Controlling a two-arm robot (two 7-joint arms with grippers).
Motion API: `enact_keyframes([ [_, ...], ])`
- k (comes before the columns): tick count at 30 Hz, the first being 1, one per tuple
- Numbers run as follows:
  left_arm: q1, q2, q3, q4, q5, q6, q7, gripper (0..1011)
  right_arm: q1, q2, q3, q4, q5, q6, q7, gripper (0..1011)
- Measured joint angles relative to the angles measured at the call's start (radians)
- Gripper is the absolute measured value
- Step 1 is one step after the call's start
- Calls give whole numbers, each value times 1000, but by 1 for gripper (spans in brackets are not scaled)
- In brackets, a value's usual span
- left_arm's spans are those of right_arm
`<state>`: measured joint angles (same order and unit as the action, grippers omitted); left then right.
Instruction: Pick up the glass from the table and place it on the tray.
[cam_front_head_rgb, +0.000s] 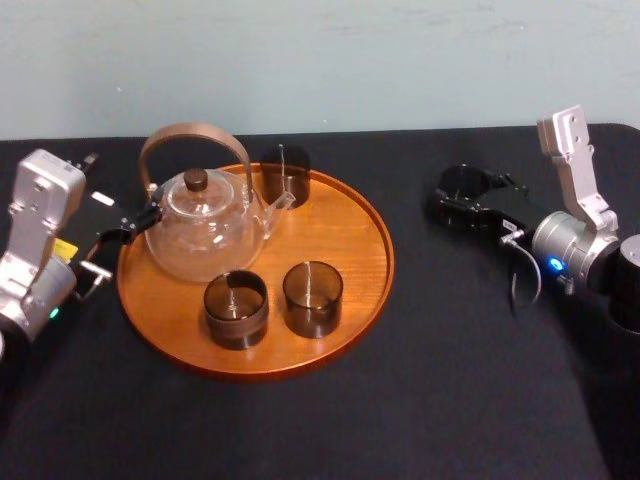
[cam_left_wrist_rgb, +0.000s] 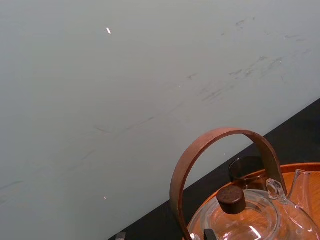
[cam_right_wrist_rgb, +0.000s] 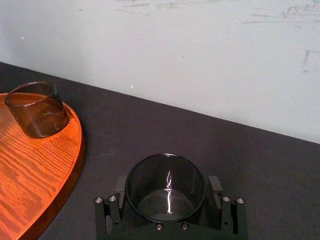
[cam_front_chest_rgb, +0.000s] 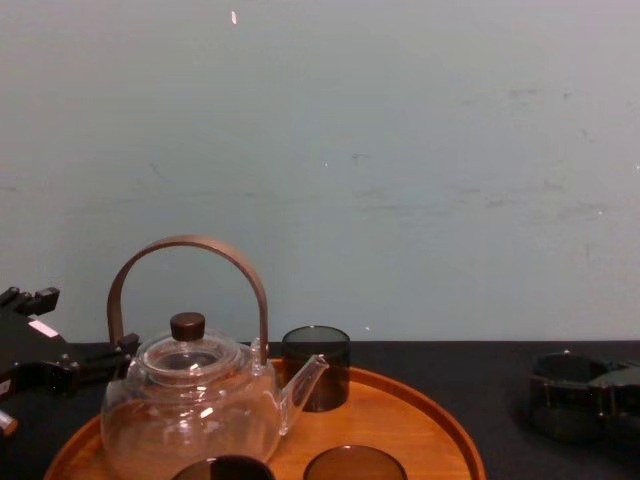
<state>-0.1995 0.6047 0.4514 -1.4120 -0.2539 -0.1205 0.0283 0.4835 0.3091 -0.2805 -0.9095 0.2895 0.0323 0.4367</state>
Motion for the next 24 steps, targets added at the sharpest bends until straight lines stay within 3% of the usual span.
enact_keyframes([
  [12,0,0,0,0,0,0,0,1010,-3,1,1,-3,0,0,0,1000],
  [17,0,0,0,0,0,0,0,1010,-3,1,1,-4,1,0,-1,905],
  [24,0,0,0,0,0,0,0,1009,-4,2,1,-5,1,0,-1,905],
])
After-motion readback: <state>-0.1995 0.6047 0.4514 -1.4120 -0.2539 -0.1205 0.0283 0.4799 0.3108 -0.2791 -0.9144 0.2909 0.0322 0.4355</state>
